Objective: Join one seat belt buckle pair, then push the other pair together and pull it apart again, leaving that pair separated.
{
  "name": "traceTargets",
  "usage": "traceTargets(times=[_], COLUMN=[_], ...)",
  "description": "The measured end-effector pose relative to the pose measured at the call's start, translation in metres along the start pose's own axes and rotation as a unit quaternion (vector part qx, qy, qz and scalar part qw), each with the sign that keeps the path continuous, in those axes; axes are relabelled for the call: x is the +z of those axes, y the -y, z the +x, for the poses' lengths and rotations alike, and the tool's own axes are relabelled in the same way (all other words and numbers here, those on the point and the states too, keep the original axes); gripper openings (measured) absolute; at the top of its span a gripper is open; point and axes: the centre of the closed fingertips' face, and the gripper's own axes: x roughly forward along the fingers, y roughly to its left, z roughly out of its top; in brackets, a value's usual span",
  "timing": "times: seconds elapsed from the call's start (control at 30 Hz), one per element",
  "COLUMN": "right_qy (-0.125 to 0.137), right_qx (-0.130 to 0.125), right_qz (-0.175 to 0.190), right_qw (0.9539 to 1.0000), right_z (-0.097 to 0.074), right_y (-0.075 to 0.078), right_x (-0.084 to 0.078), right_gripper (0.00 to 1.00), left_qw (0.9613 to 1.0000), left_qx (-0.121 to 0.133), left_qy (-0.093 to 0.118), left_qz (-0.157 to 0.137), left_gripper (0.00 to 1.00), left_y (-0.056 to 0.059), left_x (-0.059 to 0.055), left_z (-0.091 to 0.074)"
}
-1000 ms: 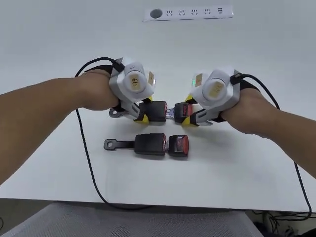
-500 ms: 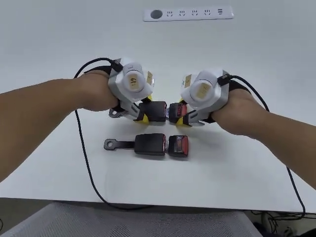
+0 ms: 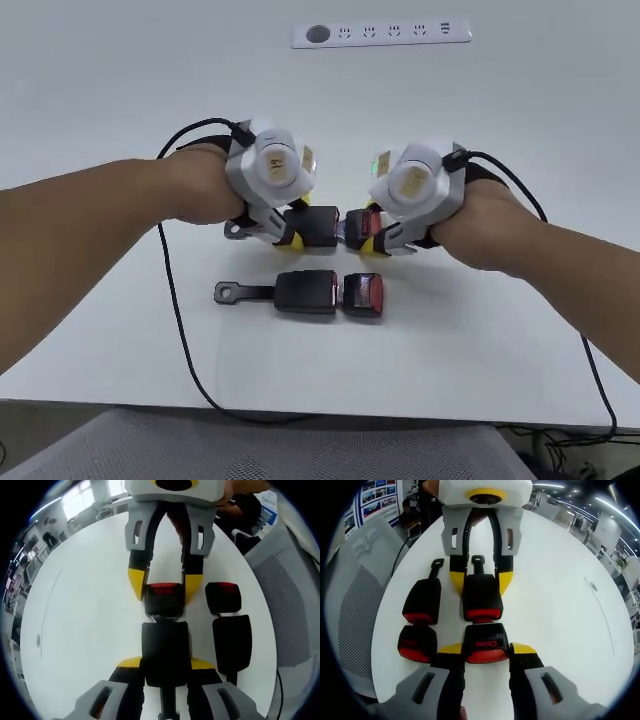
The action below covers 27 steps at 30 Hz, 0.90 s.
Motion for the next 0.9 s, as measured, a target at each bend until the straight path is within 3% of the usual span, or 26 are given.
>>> traceTargets(times=[0.27,0.47,0.53,0.7,0.9], right_qy=[0.002,0.013,0.010,0.018,0.002], right_qx=[0.000,-0.006,-0.006,-0.012,-0.034], right_qz=[0.002,-0.002,-0.005,0.021,0.039], right_qw=[1.0000,0.9999,0.9999,0.9995,0.9987], right_z=[-0.009,-0.006,-0.014,-0.023,-0.048], right_y=[0.003,0.002,0.001,0.000,0.005], right_x=[-0.013,-0.013,-0.017,-0.036,-0.070], right_gripper=[0.33,0.33,0.33,0.34,0.34], left_qw=[1.0000,1.0000,1.0000,1.0000,1.0000], left_qx=[0.000,0.000,0.000,-0.001,0.000], left_qy=[0.000,0.007,0.006,-0.001,-0.003], left_qz=[-0.002,-0.007,-0.006,-0.001,-0.003], left_gripper=[0.33,0.33,0.33,0.33,0.33], left_y=[0.001,0.001,0.001,-0.002,-0.003], left_x=[0.002,0.003,0.003,0.001,0.000], left_z=[-0.001,-0.001,0.000,0.002,0.002])
